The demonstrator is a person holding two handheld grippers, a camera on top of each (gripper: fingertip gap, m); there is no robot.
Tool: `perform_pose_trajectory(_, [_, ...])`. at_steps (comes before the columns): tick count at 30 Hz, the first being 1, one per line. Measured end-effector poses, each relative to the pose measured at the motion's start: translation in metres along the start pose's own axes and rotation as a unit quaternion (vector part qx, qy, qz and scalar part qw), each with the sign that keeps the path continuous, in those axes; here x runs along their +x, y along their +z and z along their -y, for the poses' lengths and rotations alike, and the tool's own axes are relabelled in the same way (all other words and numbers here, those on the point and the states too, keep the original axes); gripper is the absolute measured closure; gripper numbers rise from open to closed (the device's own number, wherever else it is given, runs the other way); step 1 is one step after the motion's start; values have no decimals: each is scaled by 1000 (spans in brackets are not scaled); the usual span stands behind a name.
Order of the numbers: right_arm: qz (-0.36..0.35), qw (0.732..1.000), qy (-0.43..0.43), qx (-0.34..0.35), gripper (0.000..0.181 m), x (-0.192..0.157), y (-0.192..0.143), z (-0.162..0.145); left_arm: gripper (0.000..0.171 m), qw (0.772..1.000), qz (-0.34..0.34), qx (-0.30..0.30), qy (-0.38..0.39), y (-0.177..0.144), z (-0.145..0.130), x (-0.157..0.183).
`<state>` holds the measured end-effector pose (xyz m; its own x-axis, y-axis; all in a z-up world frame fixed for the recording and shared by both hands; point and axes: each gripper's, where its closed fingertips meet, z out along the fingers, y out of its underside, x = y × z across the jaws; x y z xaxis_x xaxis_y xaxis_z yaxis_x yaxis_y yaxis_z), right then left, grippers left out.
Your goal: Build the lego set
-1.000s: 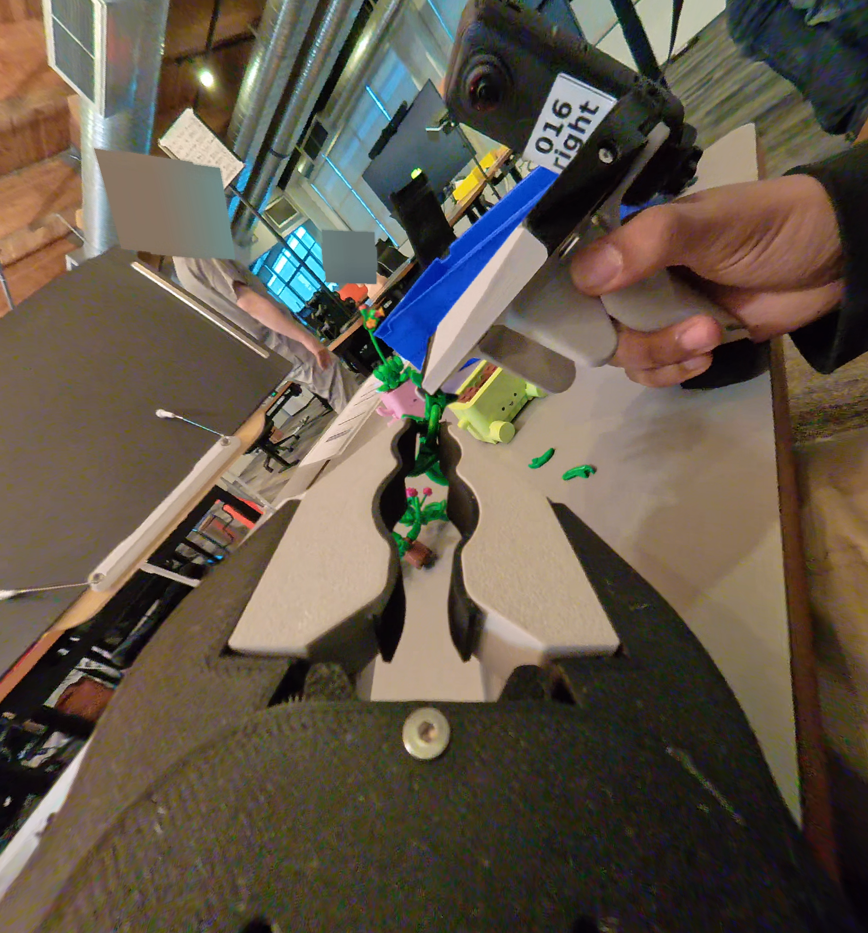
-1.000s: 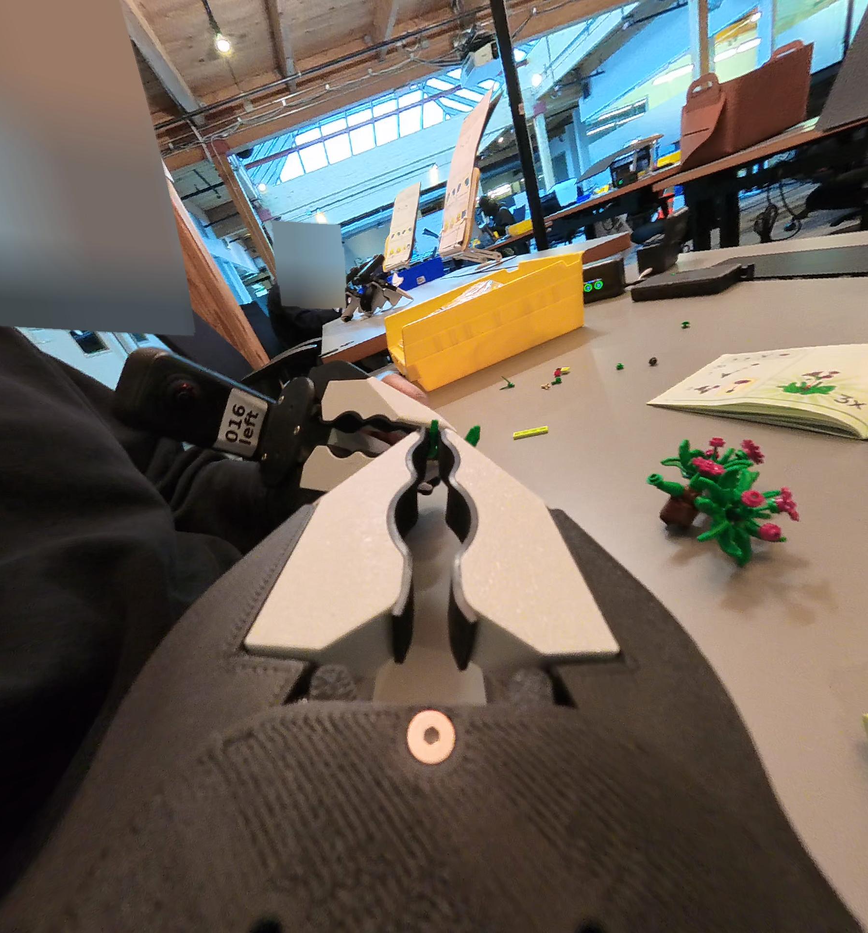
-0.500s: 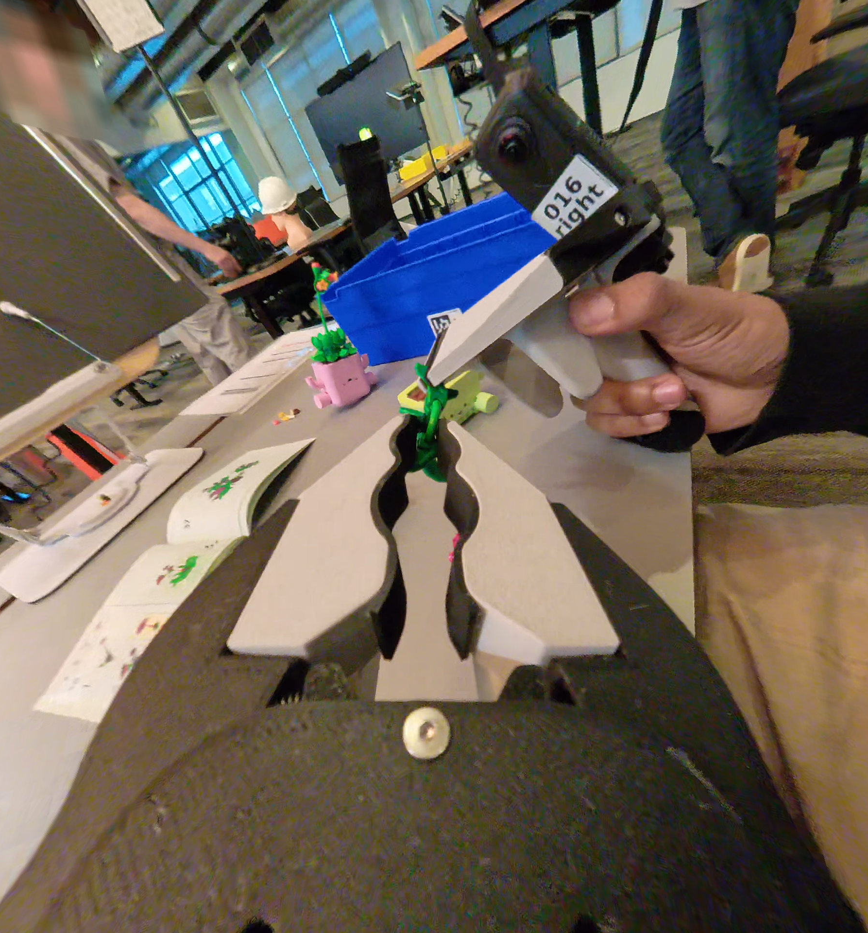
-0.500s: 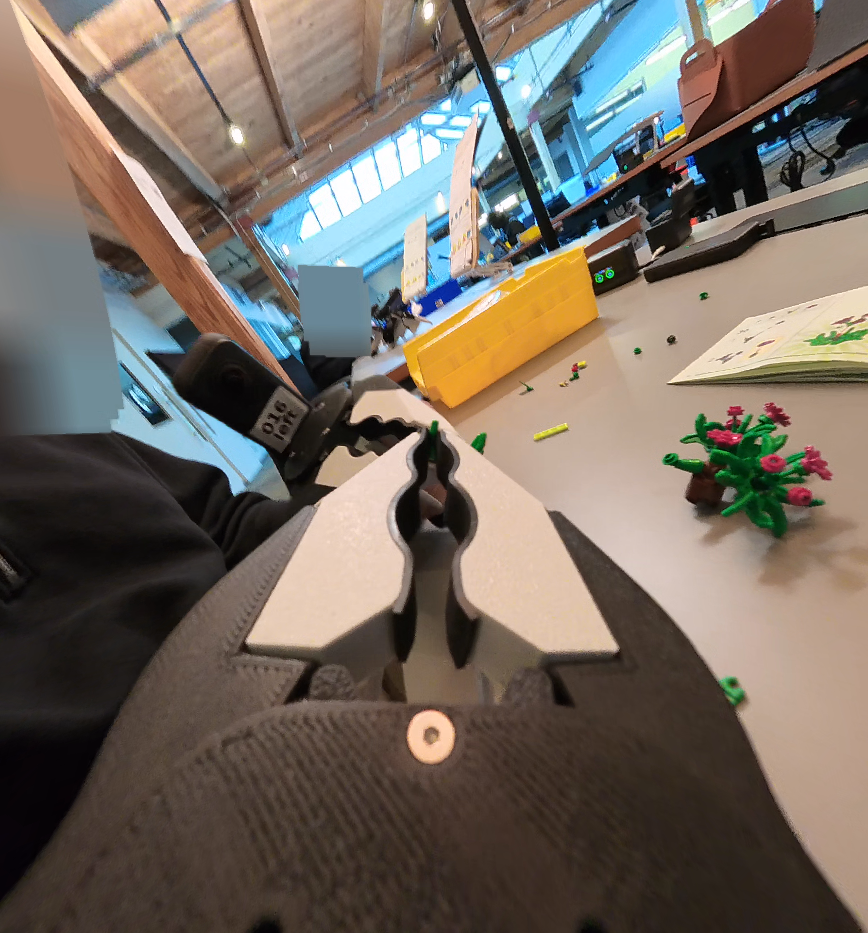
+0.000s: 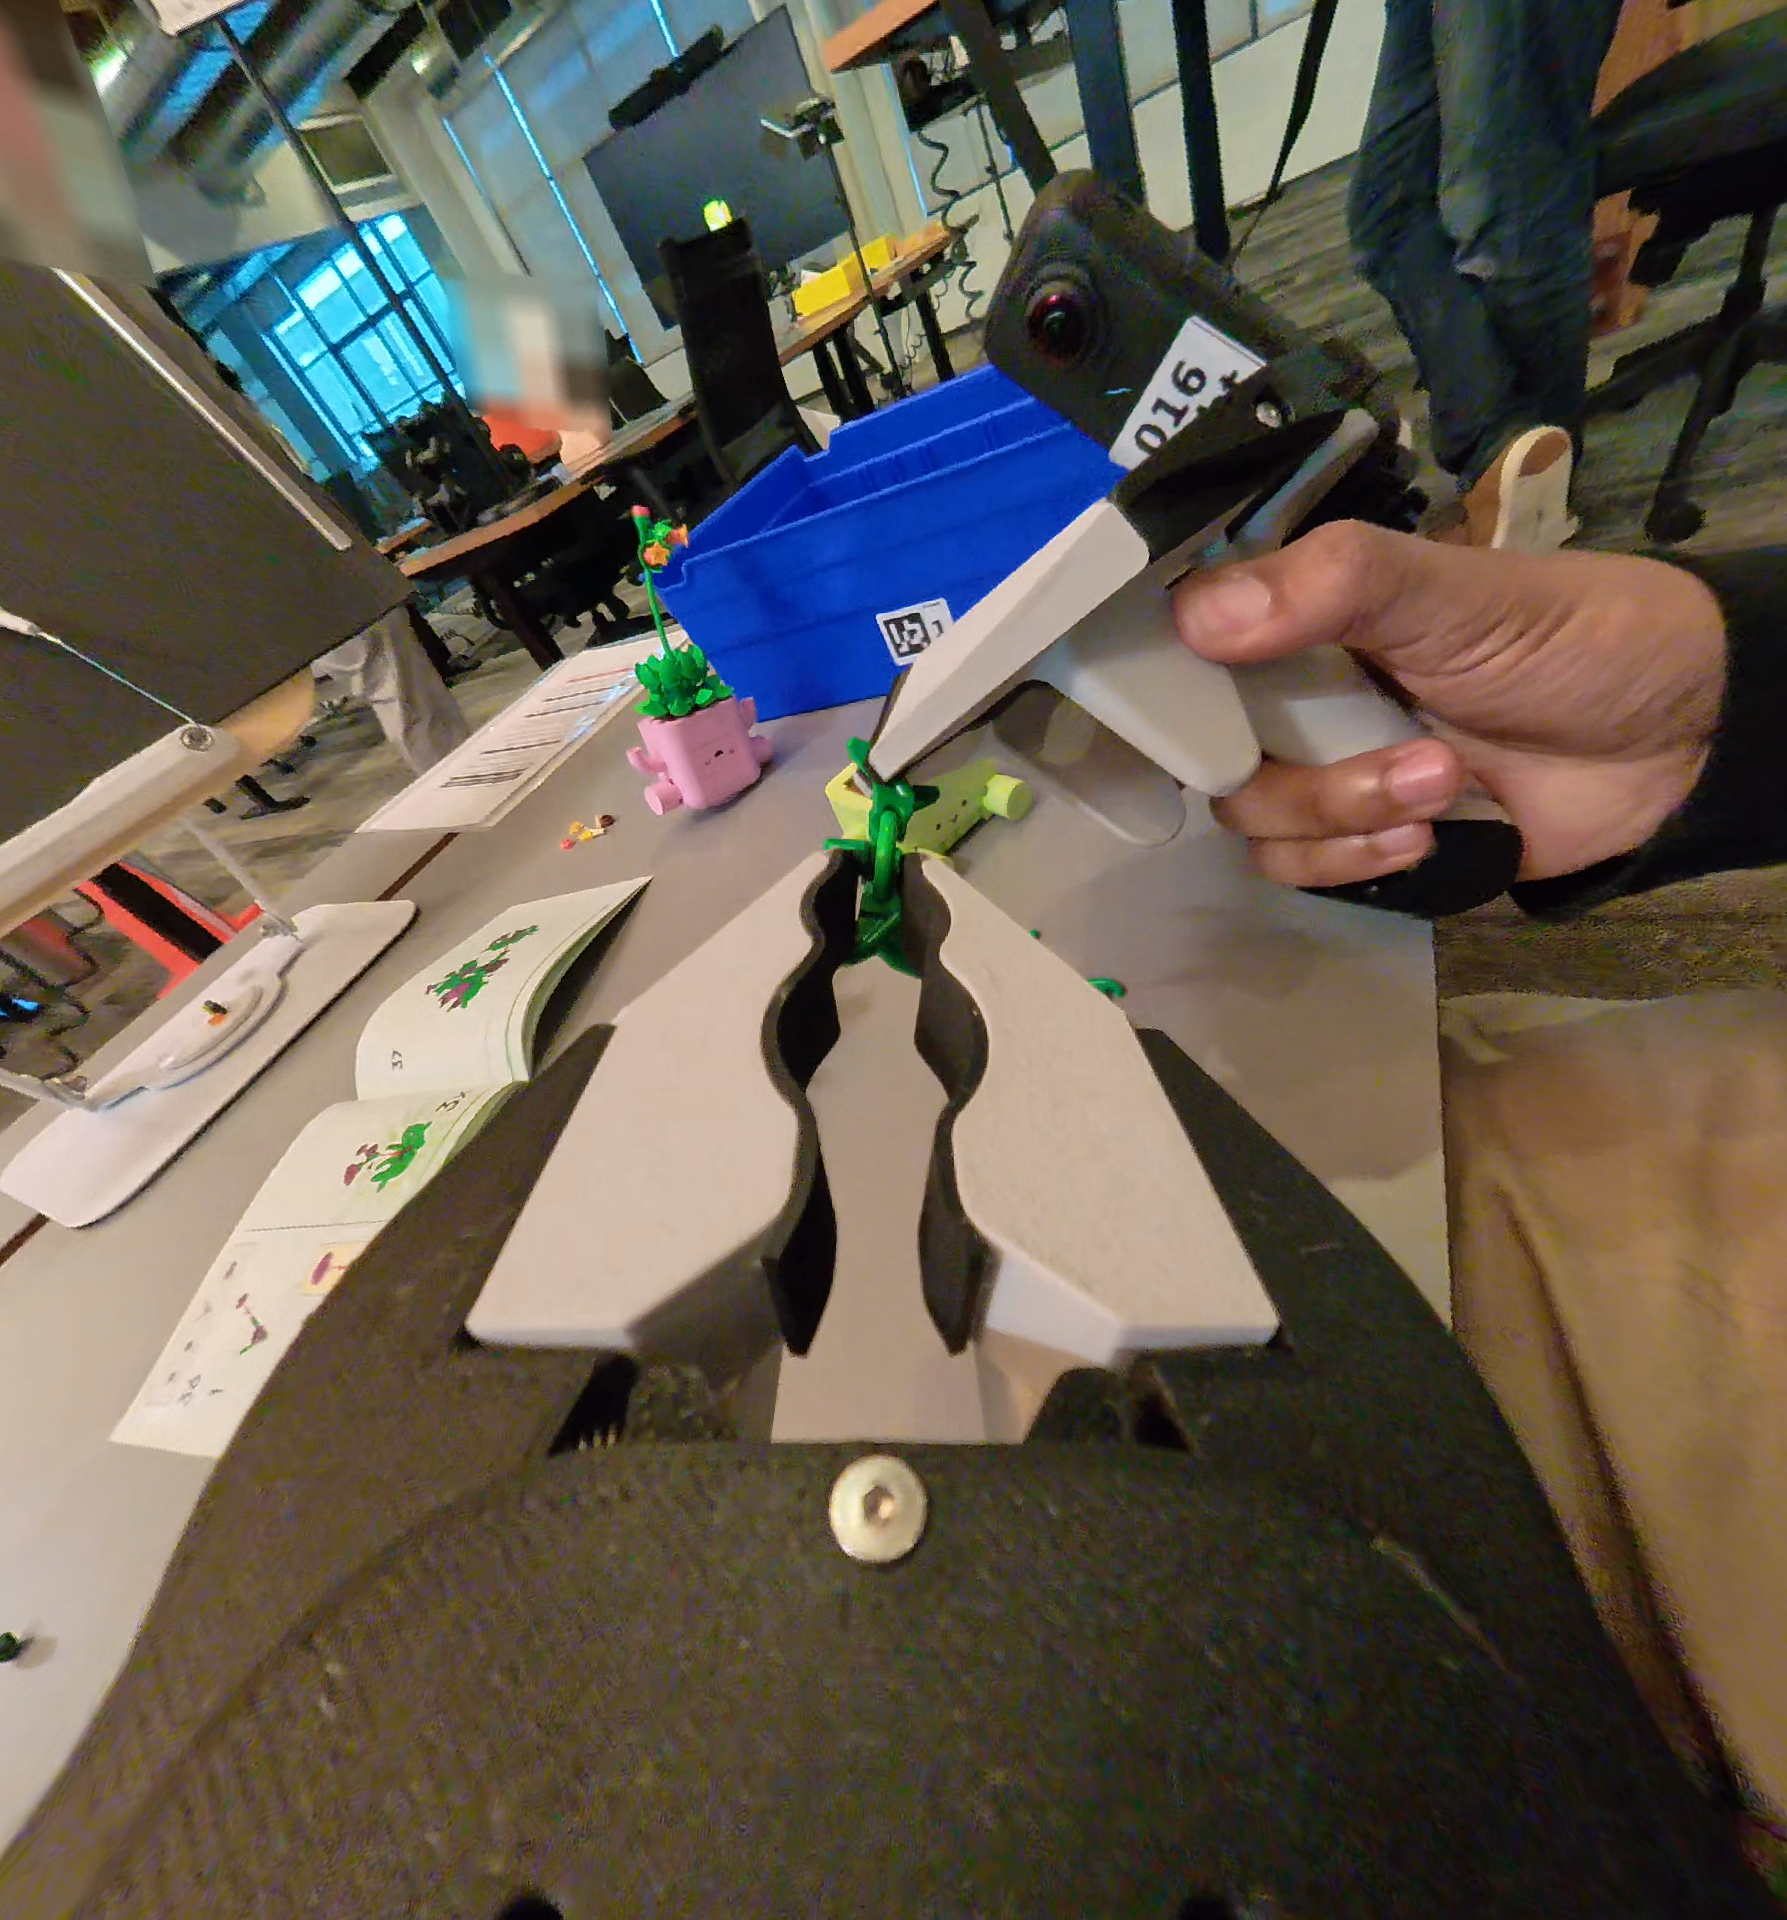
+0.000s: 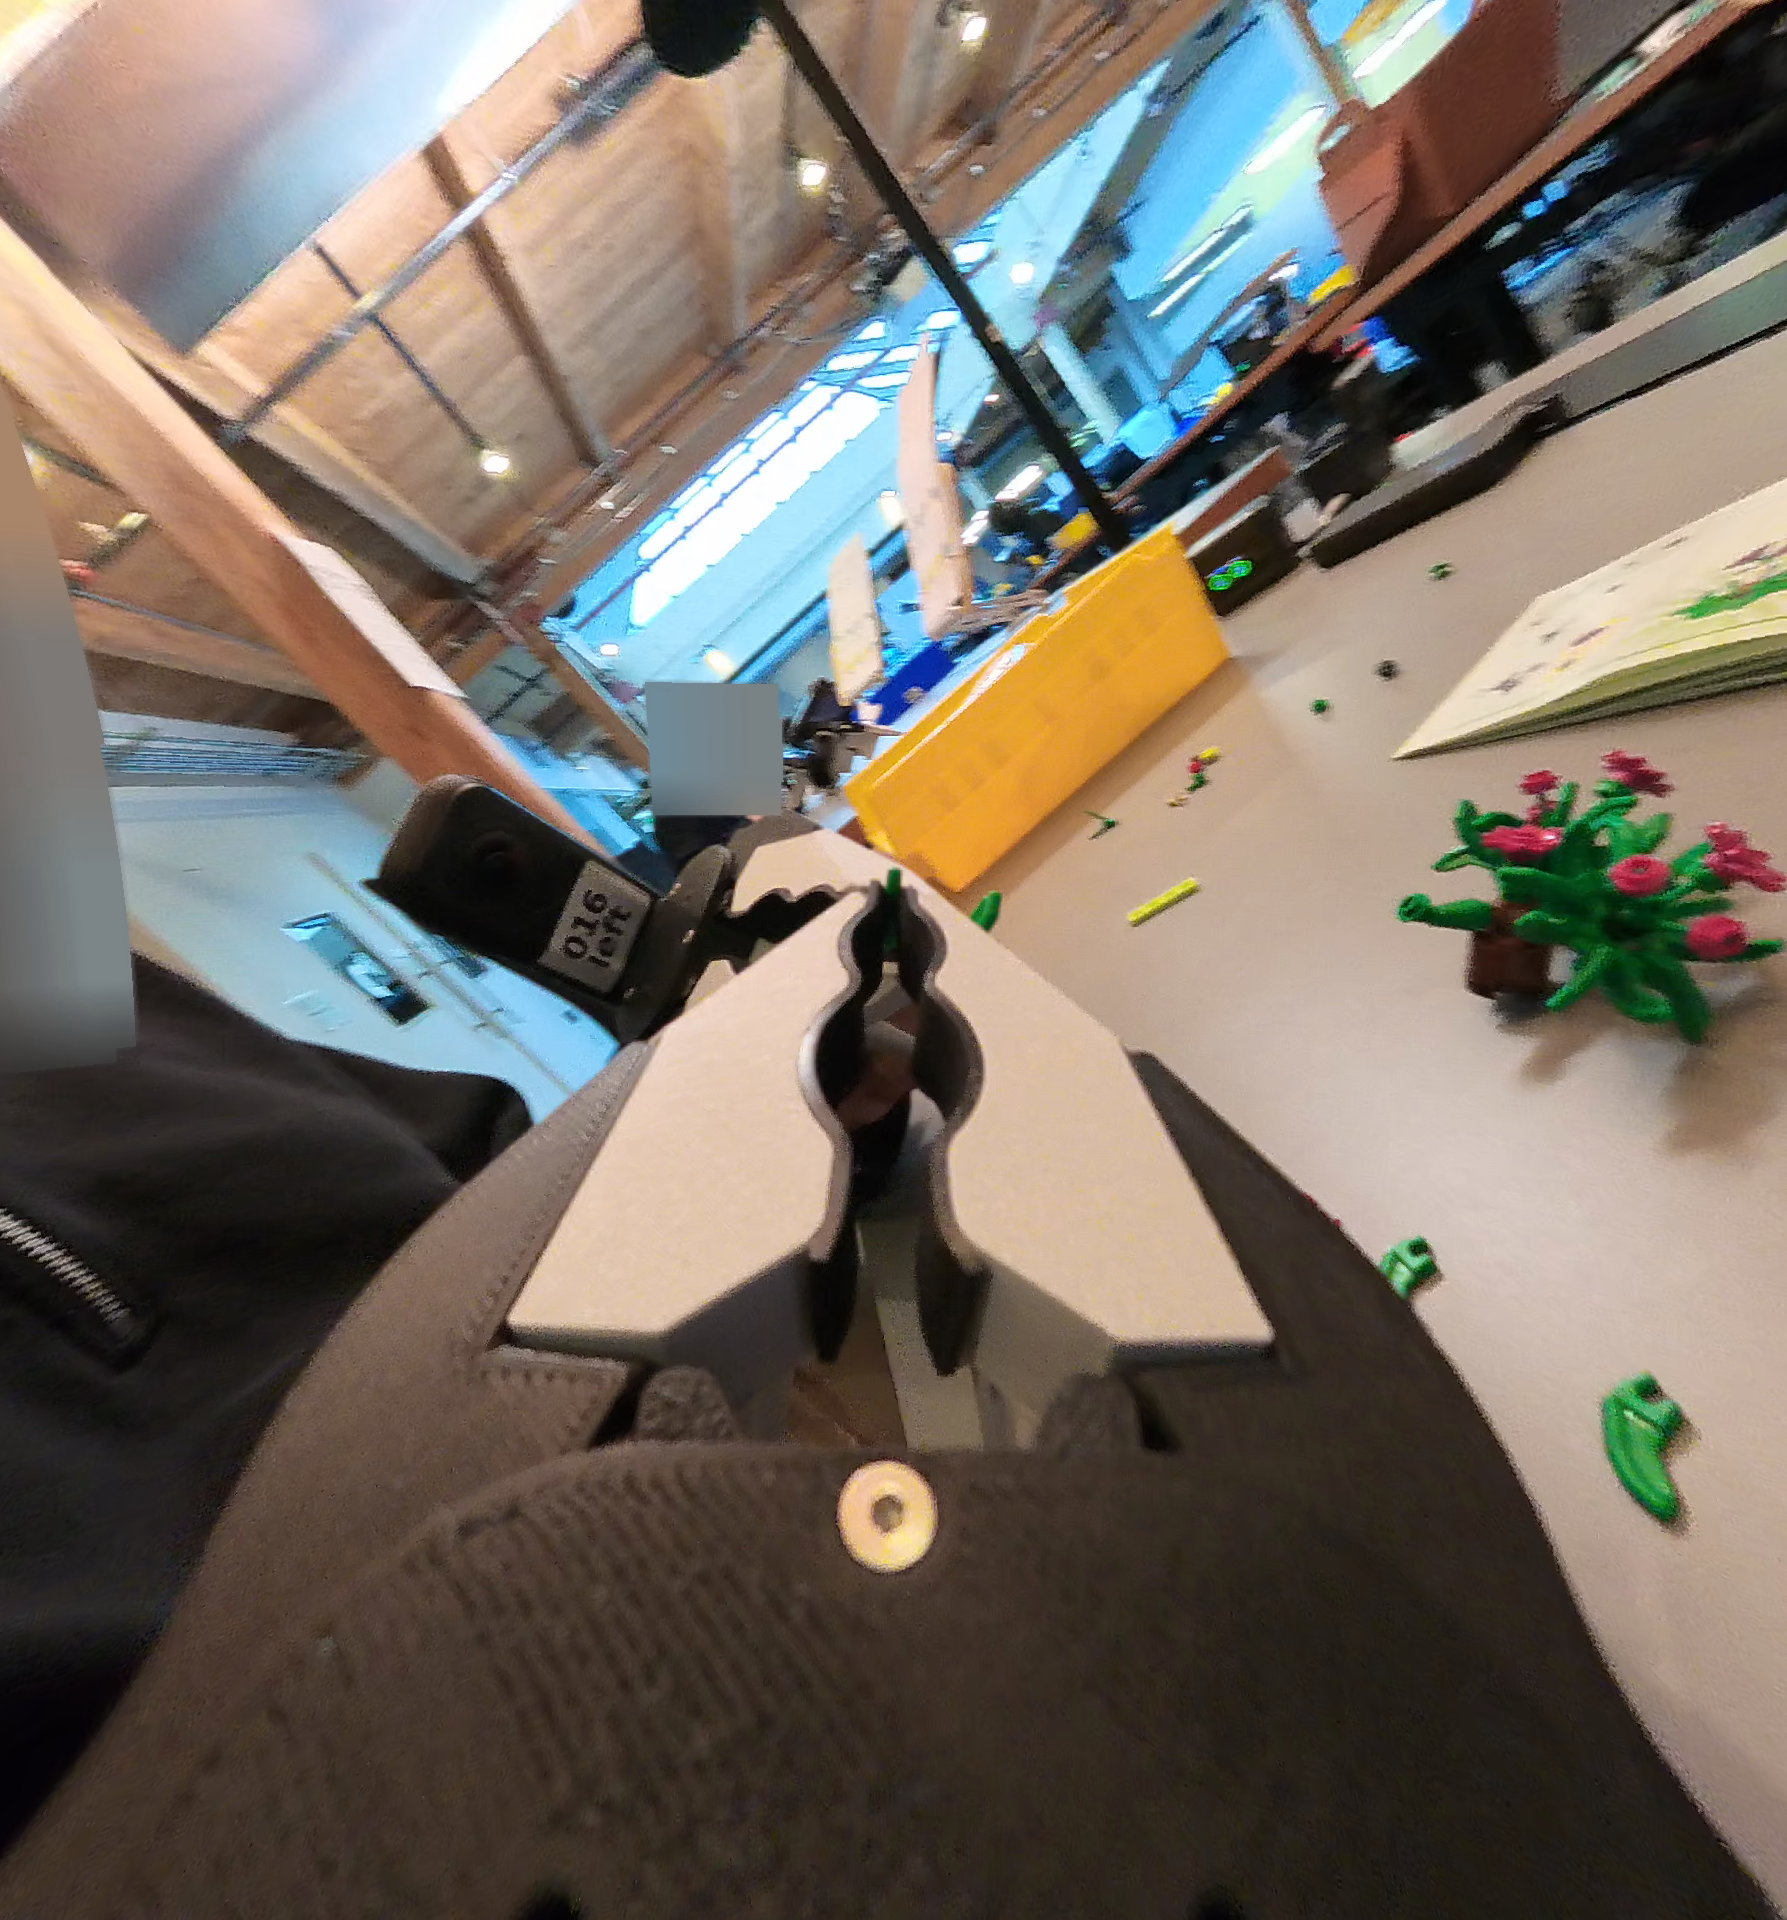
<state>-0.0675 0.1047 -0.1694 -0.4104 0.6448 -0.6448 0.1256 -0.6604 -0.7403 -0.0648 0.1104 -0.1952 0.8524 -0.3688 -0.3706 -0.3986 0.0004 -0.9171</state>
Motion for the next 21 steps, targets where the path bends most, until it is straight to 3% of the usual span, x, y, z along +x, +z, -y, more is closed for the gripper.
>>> perform_pose_trajectory(3, [-8,1000,14,11,181,4,0,1,164,1000,-9,-11,-12,0,-3,-1])
perform_pose_trajectory(5, [14,986,65,155,181,9,-45,55,164,998,2,-69,5,-5,-36,-9])
perform_pose_trajectory(6, [-1,980,65,186,181,20,-74,73,164,998,3,-57,-21,-8,-37,-15])
perform_pose_trajectory(8, [-83,987,-24,139,181,30,-89,72,164,995,-17,6,-98,-12,-4,-23])
perform_pose_trajectory(11, [-75,977,-192,58,181,-5,-54,52,164,979,-95,-29,-179,-4,-11,-11])
perform_pose_trajectory(13, [-54,944,-326,12,181,-22,-36,37,164,935,-188,-44,-296,-5,-17,8])
perform_pose_trajectory(15, [4,895,-447,-8,181,-48,-26,20,164,868,-283,-21,-408,-11,-1,19])
perform_pose_trajectory(16, [28,878,-476,-38,181,-45,-26,13,165,831,-321,-17,-454,-13,7,21])
perform_pose_trajectory(18, [72,877,-467,-86,181,-47,-27,1,164,745,-397,-14,-535,-19,24,29])
perform_pose_trajectory(21, [151,911,-374,-84,181,-65,-35,12,165,627,-462,21,-627,-27,45,31])
